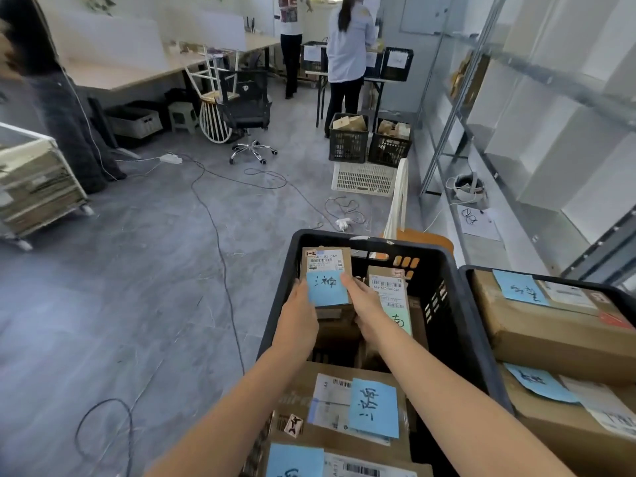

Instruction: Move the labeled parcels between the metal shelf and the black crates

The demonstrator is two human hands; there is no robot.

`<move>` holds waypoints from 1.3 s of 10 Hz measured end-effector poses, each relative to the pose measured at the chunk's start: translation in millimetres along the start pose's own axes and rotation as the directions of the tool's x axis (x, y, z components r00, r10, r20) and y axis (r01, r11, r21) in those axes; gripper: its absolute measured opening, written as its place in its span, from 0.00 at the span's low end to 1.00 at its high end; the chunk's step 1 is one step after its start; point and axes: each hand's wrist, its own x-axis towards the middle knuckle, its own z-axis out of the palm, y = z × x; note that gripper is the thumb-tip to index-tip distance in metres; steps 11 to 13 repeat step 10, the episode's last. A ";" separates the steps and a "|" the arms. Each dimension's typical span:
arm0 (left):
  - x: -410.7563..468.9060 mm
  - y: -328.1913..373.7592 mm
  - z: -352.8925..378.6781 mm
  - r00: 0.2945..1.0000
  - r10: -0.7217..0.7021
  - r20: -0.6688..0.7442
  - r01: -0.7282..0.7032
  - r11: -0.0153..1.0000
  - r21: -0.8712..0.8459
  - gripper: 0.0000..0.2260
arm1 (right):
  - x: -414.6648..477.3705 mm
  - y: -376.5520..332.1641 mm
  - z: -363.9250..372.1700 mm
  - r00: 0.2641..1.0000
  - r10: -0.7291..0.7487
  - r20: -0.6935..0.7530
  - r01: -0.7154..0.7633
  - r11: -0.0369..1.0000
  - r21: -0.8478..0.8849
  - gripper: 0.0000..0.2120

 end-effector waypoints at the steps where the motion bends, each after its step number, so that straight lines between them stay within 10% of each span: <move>1: 4.8 2.1 -0.8 0.998 0.028 0.051 -0.034 0.992 0.120 0.27 | -0.5 -1.3 7.4 0.998 -0.064 -0.010 0.063 0.992 -0.106 0.22; 3: -2.0 13.7 -8.0 0.991 0.101 0.085 -0.119 0.965 0.233 0.27 | -24.8 -8.6 16.1 0.987 -0.162 -0.011 0.150 0.934 -0.325 0.24; 6: -17.2 57.5 -44.5 0.942 0.309 0.129 -0.328 0.928 0.177 0.20 | -94.5 -46.4 -9.8 0.850 -0.509 0.139 0.426 0.507 -0.749 0.20; 13: -49.9 78.2 -62.1 0.834 0.528 0.158 -0.540 0.841 0.040 0.22 | -181.9 -78.3 -82.7 0.812 -0.583 0.025 0.300 0.380 -0.875 0.24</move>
